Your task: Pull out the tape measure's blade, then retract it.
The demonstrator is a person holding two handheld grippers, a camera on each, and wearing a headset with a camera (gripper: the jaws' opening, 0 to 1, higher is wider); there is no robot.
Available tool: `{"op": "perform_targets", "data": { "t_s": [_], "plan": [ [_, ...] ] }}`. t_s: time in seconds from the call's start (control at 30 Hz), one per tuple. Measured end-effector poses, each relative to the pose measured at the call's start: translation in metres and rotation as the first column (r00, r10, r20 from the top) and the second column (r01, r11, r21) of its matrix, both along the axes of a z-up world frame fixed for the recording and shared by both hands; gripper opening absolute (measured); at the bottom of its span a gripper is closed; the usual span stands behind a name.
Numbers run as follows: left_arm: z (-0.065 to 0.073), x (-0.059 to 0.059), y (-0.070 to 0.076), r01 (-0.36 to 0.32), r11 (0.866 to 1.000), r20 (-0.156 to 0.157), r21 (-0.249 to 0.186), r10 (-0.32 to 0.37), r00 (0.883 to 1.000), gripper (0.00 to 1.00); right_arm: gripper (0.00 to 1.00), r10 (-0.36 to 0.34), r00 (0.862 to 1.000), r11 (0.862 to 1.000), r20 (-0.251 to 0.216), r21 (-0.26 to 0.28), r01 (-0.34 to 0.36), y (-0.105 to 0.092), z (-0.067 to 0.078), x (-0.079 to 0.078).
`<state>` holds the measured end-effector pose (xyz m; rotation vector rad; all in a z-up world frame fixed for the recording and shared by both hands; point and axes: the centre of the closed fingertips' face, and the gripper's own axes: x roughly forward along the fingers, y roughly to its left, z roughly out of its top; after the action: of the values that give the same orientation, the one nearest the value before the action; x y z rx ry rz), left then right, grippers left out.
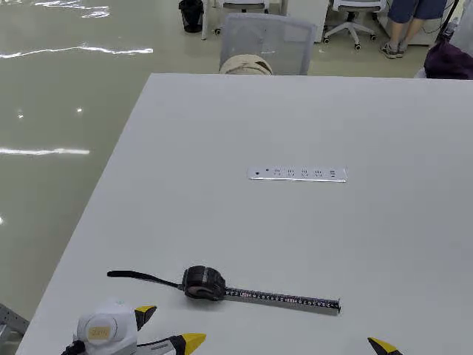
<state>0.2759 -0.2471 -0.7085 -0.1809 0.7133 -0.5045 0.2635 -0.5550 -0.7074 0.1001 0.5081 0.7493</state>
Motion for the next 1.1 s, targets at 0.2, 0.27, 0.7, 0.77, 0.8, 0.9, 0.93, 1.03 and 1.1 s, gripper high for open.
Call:
{"op": "perform_targets", "data": {
  "t_s": [0.2, 0.27, 0.7, 0.77, 0.8, 0.9, 0.93, 1.03, 1.1],
  "plan": [
    [-0.002, 0.002, -0.002, -0.015, 1.000, -0.009, -0.001, 0.015, 1.000, 0.81, 0.64, 0.001, 1.000, 1.000, 0.004, -0.002, -0.001, -0.002, 0.001, 0.003],
    [-0.002, 0.002, -0.003, -0.025, 1.000, -0.012, -0.003, 0.025, 1.000, 0.81, 0.64, 0.001, 1.000, 1.000, 0.005, -0.003, -0.001, -0.002, 0.002, 0.003],
    [-0.002, 0.009, -0.006, -0.081, 0.997, -0.009, -0.010, 0.081, 0.997, 0.83, 0.63, 0.001, 1.000, 1.000, 0.005, -0.001, -0.001, -0.003, 0.004, 0.004],
    [-0.004, 0.009, -0.008, -0.084, 0.996, -0.016, -0.006, 0.084, 0.996, 0.83, 0.63, 0.000, 1.000, 1.000, 0.004, 0.000, 0.000, -0.003, 0.004, 0.004],
    [-0.005, 0.009, -0.008, -0.085, 0.996, -0.018, -0.004, 0.085, 0.996, 0.83, 0.63, -0.001, 1.000, 1.000, 0.004, 0.000, 0.001, -0.003, 0.004, 0.004],
    [-0.006, 0.011, -0.008, -0.098, 0.995, -0.022, -0.012, 0.098, 0.995, 0.83, 0.63, -0.004, 1.000, 1.000, 0.004, 0.005, 0.004, -0.003, 0.004, 0.004],
    [-0.007, 0.012, -0.008, -0.103, 0.995, -0.022, -0.010, 0.103, 0.994, 0.83, 0.63, -0.005, 1.000, 1.000, 0.004, 0.006, 0.005, -0.004, 0.004, 0.004],
    [-0.008, 0.014, -0.008, -0.105, 0.994, -0.022, 0.006, 0.105, 0.994, 0.83, 0.63, -0.002, 1.000, 1.000, 0.004, 0.004, 0.002, -0.004, 0.003, 0.004],
    [-0.009, 0.016, -0.008, -0.112, 0.994, -0.019, 0.014, 0.112, 0.994, 0.84, 0.63, -0.004, 1.000, 1.000, 0.002, 0.005, 0.004, -0.004, 0.003, 0.003]
  ]
}}
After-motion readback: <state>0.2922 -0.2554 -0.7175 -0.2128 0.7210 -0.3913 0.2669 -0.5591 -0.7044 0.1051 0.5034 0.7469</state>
